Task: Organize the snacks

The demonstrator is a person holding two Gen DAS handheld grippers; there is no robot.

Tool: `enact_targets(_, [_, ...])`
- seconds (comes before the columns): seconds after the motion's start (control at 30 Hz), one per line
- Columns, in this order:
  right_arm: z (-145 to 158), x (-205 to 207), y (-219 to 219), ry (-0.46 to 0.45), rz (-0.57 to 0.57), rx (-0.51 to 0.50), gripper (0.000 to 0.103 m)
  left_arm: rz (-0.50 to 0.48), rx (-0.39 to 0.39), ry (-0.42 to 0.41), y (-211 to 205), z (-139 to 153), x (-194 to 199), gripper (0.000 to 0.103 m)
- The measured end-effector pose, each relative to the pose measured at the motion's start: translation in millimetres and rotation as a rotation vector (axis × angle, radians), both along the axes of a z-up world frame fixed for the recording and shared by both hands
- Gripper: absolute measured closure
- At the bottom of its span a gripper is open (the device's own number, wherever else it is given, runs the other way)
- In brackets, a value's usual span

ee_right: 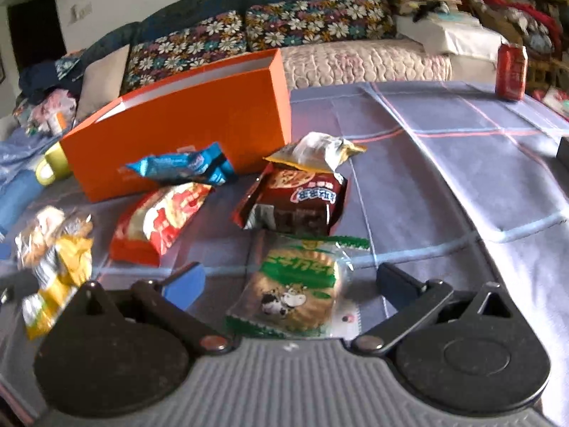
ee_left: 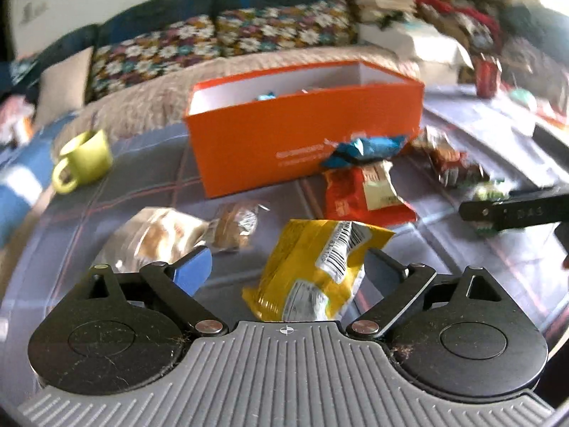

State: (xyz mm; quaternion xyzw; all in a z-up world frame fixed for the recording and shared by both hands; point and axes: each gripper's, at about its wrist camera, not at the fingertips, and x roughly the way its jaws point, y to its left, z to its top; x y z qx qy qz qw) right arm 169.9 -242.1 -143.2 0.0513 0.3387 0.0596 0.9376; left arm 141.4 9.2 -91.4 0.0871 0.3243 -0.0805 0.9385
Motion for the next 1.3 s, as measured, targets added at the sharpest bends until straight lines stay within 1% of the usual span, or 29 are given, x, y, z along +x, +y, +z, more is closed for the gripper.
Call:
enact_targets(0.13, [-3.0,-3.8,1.0,-0.016,0.006,-0.034,0.001,-0.066,0.026,0.061,-5.0,-13.3,17.2,0.042])
enact_targets(0.23, [-5.0,-2.8,7.0,-0.017,0.007,-0.081,0.0,-0.094,0.015,0.087,-9.2,-19.4,21.5,0.05])
enact_targets(0.27, [-5.4,-2.4,9.2,-0.015,0.01,-0.1,0.0,-0.095,0.012,0.093,-10.8,-21.3,22.4,0.051])
enact_targets(0.37, [-6.1,-2.1,11.4,-0.011,0.018,-0.123,0.001,-0.084,0.014,0.107,-13.7,-27.6,22.5,0.051])
enact_targets(0.5, [-6.1,-2.4,8.9,-0.013,0.029,-0.116,0.001,-0.081,0.008,0.118,-14.5,-30.4,24.1,0.051])
enact_targets(0.57, [-5.3,-1.3,7.6,-0.01,0.026,-0.106,0.0,-0.08,0.01,0.118,-15.4,-30.7,23.3,0.049])
enact_targets(0.67, [-3.6,-1.2,3.8,-0.012,0.036,-0.058,0.0,-0.08,0.009,0.125,-18.0,-31.7,23.7,0.041])
enact_targets(0.73, [-3.7,-1.6,5.1,-0.015,0.048,-0.058,0.001,-0.078,0.011,0.123,-20.3,-33.2,23.6,0.038])
enact_targets(0.77, [-4.2,-2.5,6.6,-0.018,0.056,-0.074,0.003,-0.076,0.009,0.119,-20.6,-33.6,23.2,0.038])
enact_targets(0.8, [-4.0,-4.1,7.8,-0.025,0.06,-0.091,0.008,-0.074,-0.002,0.122,-19.8,-33.6,23.5,0.043])
enact_targets(0.83, [-2.9,-6.5,8.0,-0.038,0.072,-0.101,0.021,-0.072,-0.029,0.133,-17.8,-33.4,24.9,0.06])
enact_targets(0.87, [-2.0,-7.9,7.1,-0.041,0.079,-0.1,0.03,-0.071,-0.075,0.152,-13.6,-32.5,27.1,0.07])
enact_targets(0.9, [-1.2,-9.8,5.6,-0.046,0.085,-0.1,0.034,-0.062,-0.106,0.165,-9.7,-30.4,28.9,0.078])
enact_targets(1.0, [0.9,-18.5,-2.0,-0.039,0.095,-0.072,0.04,-0.009,-0.117,0.181,1.5,-26.5,30.0,0.082])
enact_targets(1.03, [3.5,-23.6,-6.4,-0.032,0.093,-0.037,0.041,0.004,-0.137,0.189,7.7,-24.2,28.2,0.083])
enact_targets(1.1, [13.2,-36.7,-14.8,-0.038,0.094,0.052,0.042,0.02,-0.197,0.191,24.3,-15.5,19.6,0.083])
enact_targets(1.13, [18.3,-41.9,-16.4,-0.047,0.095,0.08,0.042,0.025,-0.222,0.185,32.2,-9.7,14.8,0.083])
enact_targets(1.17, [18.3,-41.9,-16.4,-0.047,0.095,0.08,0.042,0.033,-0.238,0.176,39.1,-3.4,11.5,0.083])
enact_targets(1.2, [24.6,-46.4,-16.6,-0.058,0.101,0.109,0.042,0.04,-0.249,0.163,45.8,3.6,9.5,0.083])
enact_targets(1.23, [39.3,-46.2,-13.7,-0.086,0.126,0.16,0.042,0.045,-0.259,0.146,51.8,11.8,9.9,0.082])
enact_targets(1.3, [58.2,-35.2,-5.7,-0.125,0.164,0.168,0.042,0.044,-0.277,0.115,61.0,26.5,15.4,0.082])
